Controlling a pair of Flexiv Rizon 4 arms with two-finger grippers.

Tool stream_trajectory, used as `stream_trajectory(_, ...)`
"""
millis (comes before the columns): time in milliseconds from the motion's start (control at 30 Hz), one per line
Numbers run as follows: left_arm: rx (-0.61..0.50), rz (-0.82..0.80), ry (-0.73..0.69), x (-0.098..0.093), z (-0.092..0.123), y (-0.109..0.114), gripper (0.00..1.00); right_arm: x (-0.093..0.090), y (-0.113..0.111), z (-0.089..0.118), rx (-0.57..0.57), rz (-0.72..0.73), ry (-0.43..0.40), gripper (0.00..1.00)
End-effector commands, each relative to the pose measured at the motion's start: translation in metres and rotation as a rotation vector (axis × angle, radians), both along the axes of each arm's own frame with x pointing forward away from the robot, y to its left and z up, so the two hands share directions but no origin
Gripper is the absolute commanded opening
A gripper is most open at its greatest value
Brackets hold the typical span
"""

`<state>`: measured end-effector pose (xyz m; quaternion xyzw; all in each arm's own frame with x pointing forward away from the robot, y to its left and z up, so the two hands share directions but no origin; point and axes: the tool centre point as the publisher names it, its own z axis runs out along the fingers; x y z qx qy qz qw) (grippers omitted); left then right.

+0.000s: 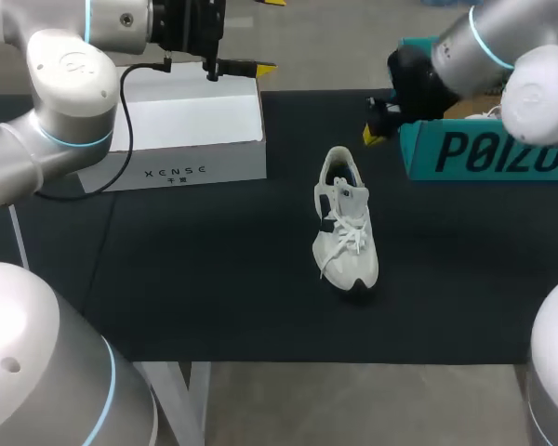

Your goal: Take the shoe out of the shoebox, open the shoe tongue, remove and reinsert the insole, then place the shoe into the shoebox

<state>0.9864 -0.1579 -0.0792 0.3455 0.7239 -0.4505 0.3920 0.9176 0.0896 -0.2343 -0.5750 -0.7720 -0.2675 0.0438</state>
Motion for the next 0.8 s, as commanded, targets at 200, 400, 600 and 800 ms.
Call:
stream_trajectory(200, 0.003, -0.001, 0.000, 0.001, 0.000, -0.001, 1.00, 0.020, 0.024, -0.010, -0.842, -0.274, 0.283, 0.00)
stream_trajectory(400, 0.003, -0.001, 0.000, 0.001, 0.000, -0.001, 1.00, 0.033, 0.031, -0.040, -0.811, -0.401, 0.376, 0.00)
stream_trajectory(600, 0.003, -0.001, 0.000, 0.001, 0.000, -0.001, 1.00, 0.043, 0.023, -0.056, -0.797, -0.532, 0.322, 0.00)
stream_trajectory(800, 0.003, -0.001, 0.000, 0.001, 0.000, -0.001, 1.00, 0.051, 0.010, -0.074, -0.687, -0.585, 0.357, 0.00)
